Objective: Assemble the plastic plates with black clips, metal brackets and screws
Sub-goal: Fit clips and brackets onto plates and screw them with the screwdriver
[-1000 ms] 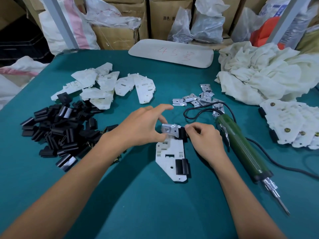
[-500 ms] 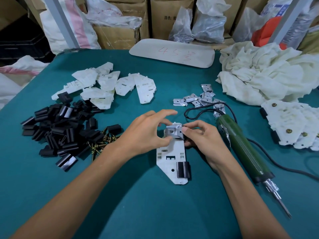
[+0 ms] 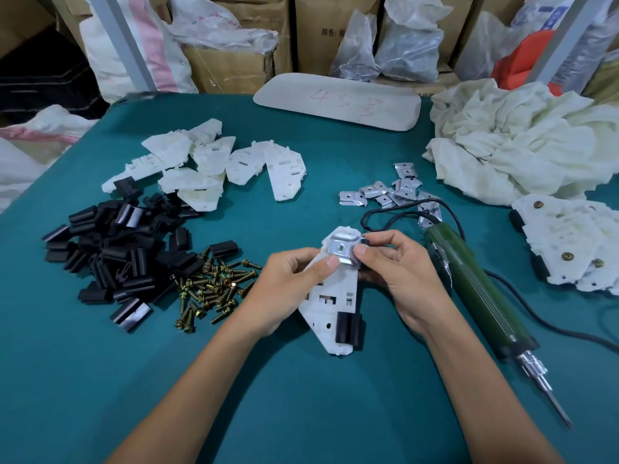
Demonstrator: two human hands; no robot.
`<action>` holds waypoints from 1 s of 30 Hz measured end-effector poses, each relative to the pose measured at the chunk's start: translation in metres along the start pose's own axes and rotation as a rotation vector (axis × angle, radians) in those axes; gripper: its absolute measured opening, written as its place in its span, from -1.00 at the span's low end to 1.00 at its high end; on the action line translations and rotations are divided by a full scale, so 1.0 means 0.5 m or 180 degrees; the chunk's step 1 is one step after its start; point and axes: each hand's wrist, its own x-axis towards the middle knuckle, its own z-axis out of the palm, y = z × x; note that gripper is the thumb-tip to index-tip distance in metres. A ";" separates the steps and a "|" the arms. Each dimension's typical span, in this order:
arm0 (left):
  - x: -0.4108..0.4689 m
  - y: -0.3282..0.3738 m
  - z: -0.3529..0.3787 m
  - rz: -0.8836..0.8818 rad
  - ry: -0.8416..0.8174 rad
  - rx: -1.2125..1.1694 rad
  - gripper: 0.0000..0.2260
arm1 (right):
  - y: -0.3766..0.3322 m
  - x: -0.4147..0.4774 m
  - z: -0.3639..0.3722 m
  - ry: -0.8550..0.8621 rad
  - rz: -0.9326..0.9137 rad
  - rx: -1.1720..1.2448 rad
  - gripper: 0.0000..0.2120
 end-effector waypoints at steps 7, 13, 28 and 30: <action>0.000 -0.004 -0.004 -0.0002 0.0081 -0.0103 -0.79 | 0.001 -0.002 -0.007 -0.0184 0.0035 0.0068 -0.70; -0.004 -0.006 -0.007 0.0127 -0.0112 0.0251 -0.76 | -0.001 -0.003 0.002 -0.0072 -0.0018 0.0094 -0.69; 0.275 0.091 -0.010 0.0296 0.0127 0.3017 -0.52 | 0.031 0.010 -0.022 0.0902 -0.0758 -0.1978 -0.88; 0.332 0.095 -0.001 0.0080 -0.0177 0.3391 -0.44 | 0.031 0.015 -0.025 0.0899 -0.0727 -0.1944 -0.90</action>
